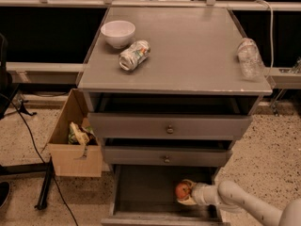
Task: Place apple into bottom drawer
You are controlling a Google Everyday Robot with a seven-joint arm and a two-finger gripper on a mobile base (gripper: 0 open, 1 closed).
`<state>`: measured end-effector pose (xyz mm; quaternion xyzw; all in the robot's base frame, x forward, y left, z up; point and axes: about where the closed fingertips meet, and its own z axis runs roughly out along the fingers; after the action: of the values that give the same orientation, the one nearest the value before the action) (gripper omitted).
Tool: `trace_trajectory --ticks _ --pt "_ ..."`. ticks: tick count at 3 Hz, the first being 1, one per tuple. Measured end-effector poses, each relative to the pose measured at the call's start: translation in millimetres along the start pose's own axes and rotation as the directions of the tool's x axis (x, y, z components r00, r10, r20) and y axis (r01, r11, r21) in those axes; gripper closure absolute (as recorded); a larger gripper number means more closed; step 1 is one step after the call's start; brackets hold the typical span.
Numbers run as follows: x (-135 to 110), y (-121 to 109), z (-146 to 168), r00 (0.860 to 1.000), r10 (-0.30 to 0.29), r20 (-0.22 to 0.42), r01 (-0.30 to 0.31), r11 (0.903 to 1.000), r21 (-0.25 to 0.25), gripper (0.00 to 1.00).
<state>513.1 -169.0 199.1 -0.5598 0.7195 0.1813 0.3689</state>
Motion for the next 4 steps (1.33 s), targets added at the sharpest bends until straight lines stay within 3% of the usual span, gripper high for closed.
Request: trace_trajectory --ticks 1,2,3,4 --pt "18 -5 27 0.999 0.040 0.012 -0.040 0.9992 -0.009 1.00" --pt "37 -10 79 0.996 0.086 0.035 -0.084 0.9951 -0.053 1.00" --pt "37 -11 79 0.996 0.085 0.035 -0.084 0.9953 -0.050 1.00" --pt "37 -11 79 0.996 0.085 0.035 -0.084 0.9953 -0.050 0.81"
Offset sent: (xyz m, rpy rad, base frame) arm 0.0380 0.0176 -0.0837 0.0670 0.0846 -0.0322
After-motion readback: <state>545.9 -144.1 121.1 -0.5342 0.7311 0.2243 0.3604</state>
